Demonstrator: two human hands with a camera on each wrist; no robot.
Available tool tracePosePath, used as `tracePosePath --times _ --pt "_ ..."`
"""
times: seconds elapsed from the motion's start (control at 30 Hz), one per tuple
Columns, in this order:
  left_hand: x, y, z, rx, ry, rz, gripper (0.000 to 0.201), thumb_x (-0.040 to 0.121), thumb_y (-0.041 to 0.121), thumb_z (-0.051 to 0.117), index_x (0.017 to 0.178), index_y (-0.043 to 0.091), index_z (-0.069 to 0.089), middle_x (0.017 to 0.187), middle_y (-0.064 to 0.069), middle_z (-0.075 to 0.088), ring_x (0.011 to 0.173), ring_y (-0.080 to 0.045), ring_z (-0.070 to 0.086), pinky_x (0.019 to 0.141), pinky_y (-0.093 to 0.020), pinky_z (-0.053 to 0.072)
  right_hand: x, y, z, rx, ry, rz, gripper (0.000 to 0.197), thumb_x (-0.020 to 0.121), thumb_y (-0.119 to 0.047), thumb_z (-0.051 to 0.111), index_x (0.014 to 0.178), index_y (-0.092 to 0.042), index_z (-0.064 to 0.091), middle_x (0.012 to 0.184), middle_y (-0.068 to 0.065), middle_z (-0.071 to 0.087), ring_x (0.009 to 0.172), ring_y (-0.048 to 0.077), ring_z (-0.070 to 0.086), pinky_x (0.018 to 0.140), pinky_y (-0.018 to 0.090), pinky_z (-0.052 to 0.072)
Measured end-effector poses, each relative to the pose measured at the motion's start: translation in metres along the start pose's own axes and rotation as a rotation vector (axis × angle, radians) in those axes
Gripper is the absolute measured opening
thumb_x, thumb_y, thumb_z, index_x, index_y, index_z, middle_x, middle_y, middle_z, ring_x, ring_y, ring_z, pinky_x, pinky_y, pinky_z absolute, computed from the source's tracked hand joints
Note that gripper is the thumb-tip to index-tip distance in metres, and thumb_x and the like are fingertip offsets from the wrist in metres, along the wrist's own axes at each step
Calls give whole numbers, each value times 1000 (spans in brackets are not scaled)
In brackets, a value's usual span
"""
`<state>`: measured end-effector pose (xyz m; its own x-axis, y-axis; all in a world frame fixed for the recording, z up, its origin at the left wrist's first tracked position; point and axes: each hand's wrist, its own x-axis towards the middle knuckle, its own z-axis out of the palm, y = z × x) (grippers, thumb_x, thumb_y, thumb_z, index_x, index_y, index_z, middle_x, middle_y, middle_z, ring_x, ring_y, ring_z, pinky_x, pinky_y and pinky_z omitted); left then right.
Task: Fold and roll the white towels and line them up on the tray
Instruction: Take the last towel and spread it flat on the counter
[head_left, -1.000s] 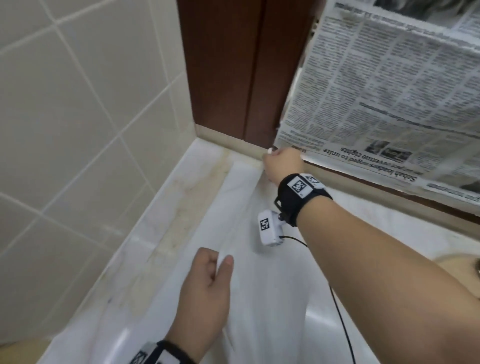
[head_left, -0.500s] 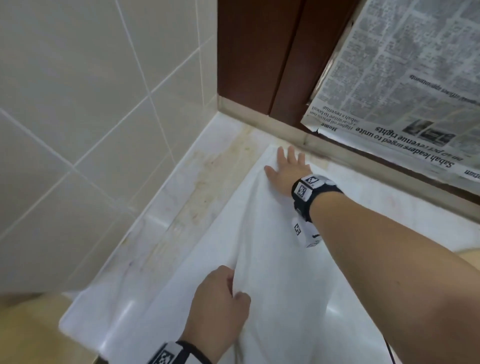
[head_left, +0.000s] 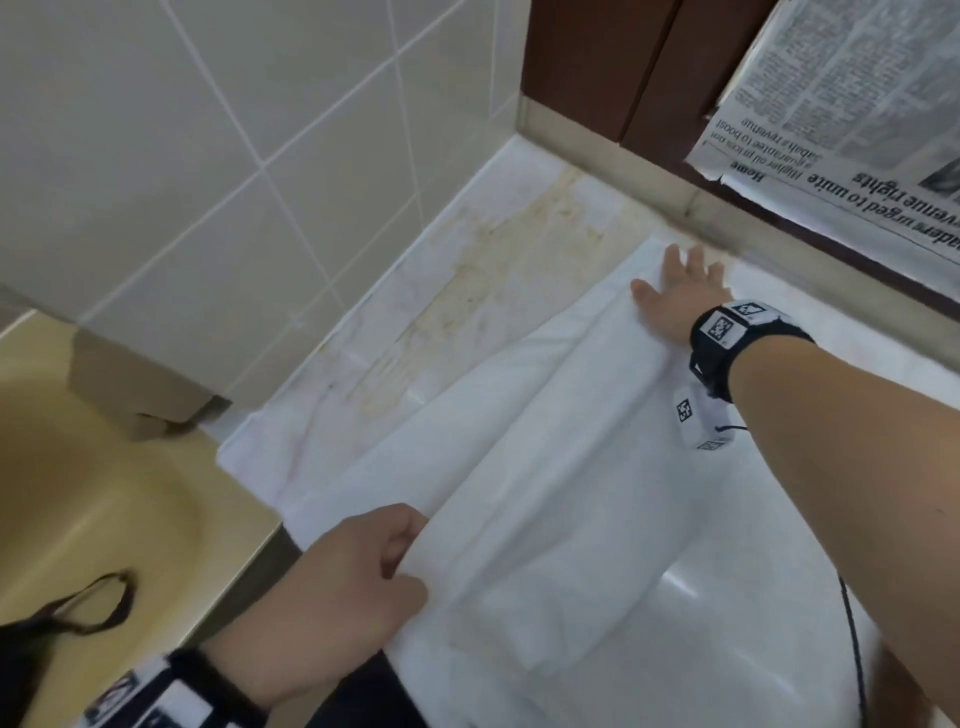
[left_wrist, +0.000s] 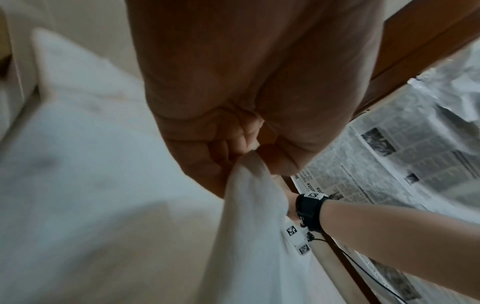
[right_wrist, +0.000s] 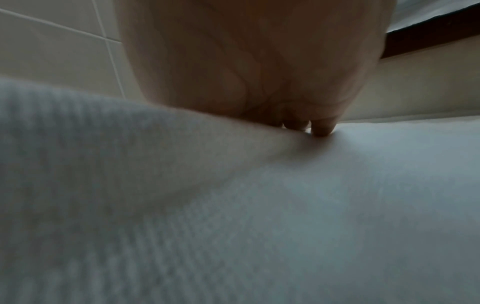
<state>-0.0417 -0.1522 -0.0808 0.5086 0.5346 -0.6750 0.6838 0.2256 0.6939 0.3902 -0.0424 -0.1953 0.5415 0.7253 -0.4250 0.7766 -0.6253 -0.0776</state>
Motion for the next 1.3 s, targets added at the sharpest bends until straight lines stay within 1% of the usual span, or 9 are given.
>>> tracePosePath --times 0.23,0.47,0.6,0.7,0.8,0.97,1.13,1.2,1.3 --pt "-57 -27 -54 201 -75 10 49 79 -9 52 105 29 67 96 3 75 78 -9 69 67 -23 50 -10 32 7 -2 22 39 78 102 -61 22 162 -19 -4 169 9 -10 155 38 -4 123 58 11" --pt "-41 -121 -135 566 213 -155 63 77 -5 56 103 51 64 90 19 71 84 -3 66 75 -35 56 -20 52 7 65 69 102 78 102 -60 29 162 -17 2 170 8 -4 154 38 1 123 57 15" --pt "-9 -123 -104 537 472 -16 61 81 -6 61 109 48 62 103 24 64 104 -3 59 84 -27 47 -24 63 -2 95 97 154 81 94 -64 45 158 -18 24 161 17 23 144 41 30 113 54 34" --pt "17 -93 -54 453 609 165 33 92 19 69 121 36 65 107 22 63 103 -3 55 87 -29 48 -26 71 -15 98 173 210 76 86 -67 59 145 -22 46 150 15 34 133 39 43 105 51 45" --pt "48 -77 -16 530 658 176 29 100 37 59 125 26 66 113 8 62 105 -18 52 93 -40 50 -20 77 -27 208 197 186 58 81 -55 73 128 -24 59 142 12 43 114 33 56 94 41 50" --pt "72 -67 1 655 765 100 26 98 37 60 107 16 73 99 -5 62 90 -30 53 75 -49 51 -11 78 -42 254 119 97 43 80 -44 79 113 -21 66 116 2 66 98 24 64 84 33 52" --pt "67 -65 -5 644 694 194 29 97 49 44 98 27 63 88 4 61 81 -24 52 69 -43 48 -9 74 -52 230 90 57 34 79 -40 80 101 -19 65 101 1 69 88 21 62 74 29 43" --pt "63 -63 -11 541 583 217 7 102 47 49 101 40 49 84 10 60 76 -16 56 68 -40 50 -8 74 -56 249 68 57 39 77 -38 83 105 -18 64 101 2 68 88 22 62 74 30 43" --pt "60 -59 -24 427 487 167 12 95 47 60 98 41 50 85 15 62 76 -4 60 67 -27 48 -9 80 -61 297 0 75 48 75 -42 84 107 -12 65 103 7 70 91 24 63 83 35 51"
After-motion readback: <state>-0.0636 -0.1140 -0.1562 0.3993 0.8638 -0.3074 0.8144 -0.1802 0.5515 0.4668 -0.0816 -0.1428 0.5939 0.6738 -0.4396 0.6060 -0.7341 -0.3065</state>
